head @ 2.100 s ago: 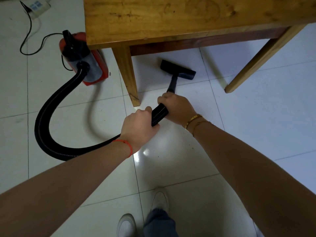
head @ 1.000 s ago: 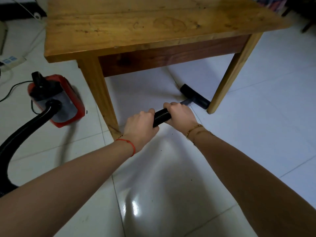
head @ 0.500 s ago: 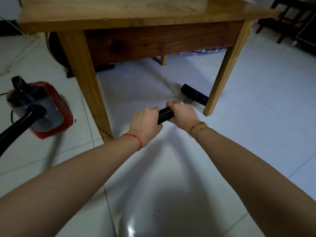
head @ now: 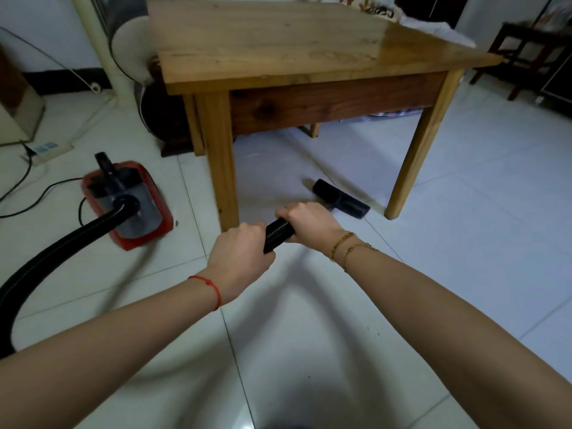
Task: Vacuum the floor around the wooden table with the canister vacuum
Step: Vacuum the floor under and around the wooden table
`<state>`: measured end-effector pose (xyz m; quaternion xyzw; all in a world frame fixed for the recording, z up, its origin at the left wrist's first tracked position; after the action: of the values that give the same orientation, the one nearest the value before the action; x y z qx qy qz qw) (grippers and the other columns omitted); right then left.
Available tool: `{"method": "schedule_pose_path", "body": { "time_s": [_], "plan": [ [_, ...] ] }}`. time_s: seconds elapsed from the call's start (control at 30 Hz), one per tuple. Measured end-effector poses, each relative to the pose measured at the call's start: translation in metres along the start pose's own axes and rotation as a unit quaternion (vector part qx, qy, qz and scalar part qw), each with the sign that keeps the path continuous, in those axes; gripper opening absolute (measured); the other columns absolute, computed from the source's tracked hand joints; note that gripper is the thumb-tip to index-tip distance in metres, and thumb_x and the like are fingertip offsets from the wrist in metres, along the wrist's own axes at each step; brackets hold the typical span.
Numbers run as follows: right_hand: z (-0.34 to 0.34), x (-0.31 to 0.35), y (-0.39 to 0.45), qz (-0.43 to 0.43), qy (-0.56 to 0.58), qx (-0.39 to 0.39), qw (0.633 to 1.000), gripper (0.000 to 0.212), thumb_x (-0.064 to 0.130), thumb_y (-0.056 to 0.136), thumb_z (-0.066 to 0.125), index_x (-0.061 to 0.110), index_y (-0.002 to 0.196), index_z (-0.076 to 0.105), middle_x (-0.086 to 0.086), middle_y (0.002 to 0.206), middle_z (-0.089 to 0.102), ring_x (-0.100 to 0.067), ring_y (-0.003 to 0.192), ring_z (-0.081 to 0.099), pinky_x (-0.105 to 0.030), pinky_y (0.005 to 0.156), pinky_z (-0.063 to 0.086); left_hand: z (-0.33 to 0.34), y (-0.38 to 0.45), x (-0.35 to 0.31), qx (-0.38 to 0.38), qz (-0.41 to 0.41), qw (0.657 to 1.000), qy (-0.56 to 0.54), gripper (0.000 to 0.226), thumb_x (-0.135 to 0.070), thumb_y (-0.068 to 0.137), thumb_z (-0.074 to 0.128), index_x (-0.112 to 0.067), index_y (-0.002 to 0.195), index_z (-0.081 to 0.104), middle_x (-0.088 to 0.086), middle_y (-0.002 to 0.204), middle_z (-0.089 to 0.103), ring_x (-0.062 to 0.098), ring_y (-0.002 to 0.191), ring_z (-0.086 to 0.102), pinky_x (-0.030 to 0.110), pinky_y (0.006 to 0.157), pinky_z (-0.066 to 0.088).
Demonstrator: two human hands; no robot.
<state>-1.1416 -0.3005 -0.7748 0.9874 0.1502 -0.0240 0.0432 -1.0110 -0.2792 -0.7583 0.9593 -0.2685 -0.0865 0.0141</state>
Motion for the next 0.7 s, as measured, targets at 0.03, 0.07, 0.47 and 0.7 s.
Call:
{"method": "schedule_pose_path", "body": {
  "time_s": [0.03, 0.07, 0.47, 0.7],
  "plan": [
    [-0.001, 0.007, 0.001, -0.006, 0.001, -0.005, 1.0, 0.021, 0.029, 0.086, 0.062, 0.013, 0.098, 0.058, -0.008, 0.095, 0.066, -0.033, 0.084, 0.063, -0.032, 0.06, 0.037, -0.001, -0.005, 0.004, 0.003, -0.004, 1.0, 0.001, 0.016, -0.027, 0.083, 0.055, -0.017, 0.095, 0.05, 0.001, 0.073, 0.053, 0.024, 0.061, 0.054, 0.029, 0.054, 0.041],
    [-0.001, 0.013, 0.001, -0.013, 0.001, -0.006, 1.0, 0.022, 0.029, 0.086, 0.062, 0.013, 0.1, 0.058, -0.009, 0.096, 0.066, -0.033, 0.084, 0.063, -0.033, 0.061, 0.037, -0.003, -0.01, 0.008, 0.006, -0.007, 1.0, 0.004, 0.016, -0.028, 0.084, 0.055, -0.018, 0.095, 0.049, 0.001, 0.074, 0.054, 0.023, 0.062, 0.055, 0.03, 0.054, 0.042],
    [0.026, -0.019, 0.002, -0.004, 0.125, -0.05, 0.991, 0.018, 0.012, 0.081, 0.067, 0.006, 0.096, 0.06, -0.01, 0.098, 0.06, -0.027, 0.085, 0.058, -0.026, 0.065, 0.033, 0.018, 0.015, -0.011, -0.001, -0.024, 1.0, 0.009, 0.014, -0.026, 0.084, 0.055, -0.017, 0.09, 0.046, -0.003, 0.065, 0.043, 0.022, 0.058, 0.048, 0.028, 0.053, 0.037],
    [0.057, -0.092, 0.034, 0.049, 0.214, -0.067, 0.973, 0.02, -0.003, 0.076, 0.062, 0.007, 0.093, 0.06, -0.009, 0.097, 0.057, -0.026, 0.087, 0.056, -0.029, 0.077, 0.045, 0.042, 0.084, -0.035, -0.013, -0.036, 0.999, -0.015, 0.012, -0.023, 0.087, 0.054, -0.016, 0.094, 0.048, -0.003, 0.066, 0.043, 0.018, 0.053, 0.043, 0.027, 0.048, 0.032]
  ]
}}
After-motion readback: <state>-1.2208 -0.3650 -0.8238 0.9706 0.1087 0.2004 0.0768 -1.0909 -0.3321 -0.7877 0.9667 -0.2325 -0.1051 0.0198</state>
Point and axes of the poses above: each hand's wrist, its own y-axis towards the middle knuckle, its own z-axis out of the palm, x = y × z, the point moved 5 cm from there along y, towards the middle knuckle
